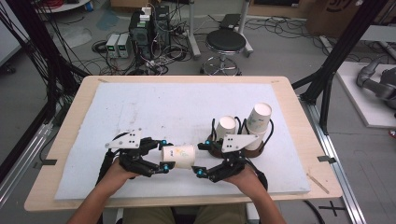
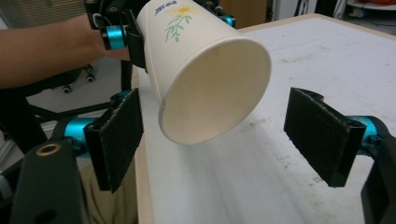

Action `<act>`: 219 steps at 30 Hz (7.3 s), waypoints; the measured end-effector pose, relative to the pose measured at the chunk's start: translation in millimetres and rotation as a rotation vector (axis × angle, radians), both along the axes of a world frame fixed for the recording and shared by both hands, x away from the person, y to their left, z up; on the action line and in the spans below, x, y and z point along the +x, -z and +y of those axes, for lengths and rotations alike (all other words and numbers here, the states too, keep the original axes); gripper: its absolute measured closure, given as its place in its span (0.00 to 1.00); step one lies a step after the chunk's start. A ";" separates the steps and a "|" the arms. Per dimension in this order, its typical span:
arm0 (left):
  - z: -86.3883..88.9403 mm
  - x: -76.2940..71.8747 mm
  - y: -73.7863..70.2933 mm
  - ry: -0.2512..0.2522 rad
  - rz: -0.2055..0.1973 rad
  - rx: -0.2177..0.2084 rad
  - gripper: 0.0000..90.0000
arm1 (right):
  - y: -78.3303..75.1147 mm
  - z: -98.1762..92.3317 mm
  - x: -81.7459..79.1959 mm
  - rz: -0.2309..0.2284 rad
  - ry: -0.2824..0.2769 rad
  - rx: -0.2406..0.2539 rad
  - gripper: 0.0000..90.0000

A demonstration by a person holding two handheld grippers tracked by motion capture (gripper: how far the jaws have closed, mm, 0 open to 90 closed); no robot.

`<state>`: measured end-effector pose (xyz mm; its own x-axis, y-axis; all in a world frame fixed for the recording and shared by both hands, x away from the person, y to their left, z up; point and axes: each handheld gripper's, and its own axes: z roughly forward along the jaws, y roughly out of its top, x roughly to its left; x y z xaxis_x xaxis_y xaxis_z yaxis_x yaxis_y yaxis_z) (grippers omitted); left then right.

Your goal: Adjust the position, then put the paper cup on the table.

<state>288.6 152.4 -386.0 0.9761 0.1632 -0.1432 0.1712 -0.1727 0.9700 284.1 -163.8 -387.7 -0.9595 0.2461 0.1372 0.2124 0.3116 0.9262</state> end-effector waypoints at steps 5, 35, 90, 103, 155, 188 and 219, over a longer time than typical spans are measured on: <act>-3.6 -2.2 -1.6 0.037 -0.005 -0.018 0.41 | 2.4 4.1 0.1 0.013 -0.037 0.016 0.23; -10.0 -5.1 1.4 0.019 0.029 0.005 0.25 | 6.0 7.2 2.6 0.015 -0.123 0.051 0.39; -45.6 4.6 -27.7 0.091 -0.015 0.540 0.25 | -72.4 68.6 14.0 -0.113 -0.225 -0.717 0.39; -52.4 5.7 -23.5 0.104 -0.001 0.566 0.33 | -75.4 76.1 11.9 -0.113 -0.238 -0.790 0.38; 24.9 15.1 22.0 -0.282 0.002 0.019 0.33 | -47.8 -54.2 -3.9 -0.053 0.201 -0.130 0.24; 66.6 14.1 24.5 -0.465 -0.079 -0.101 0.33 | -4.9 -112.1 -20.0 -0.038 0.411 -0.107 0.24; 61.7 81.7 59.6 -0.673 -0.029 0.049 0.35 | -0.6 -106.0 -19.7 -0.036 0.386 -0.124 0.24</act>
<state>370.3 214.1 -445.6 0.6629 0.7426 -0.0950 0.2305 -0.0817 0.9696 264.4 -269.8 -387.2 -0.7969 0.6019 0.0521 0.3038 0.3246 0.8957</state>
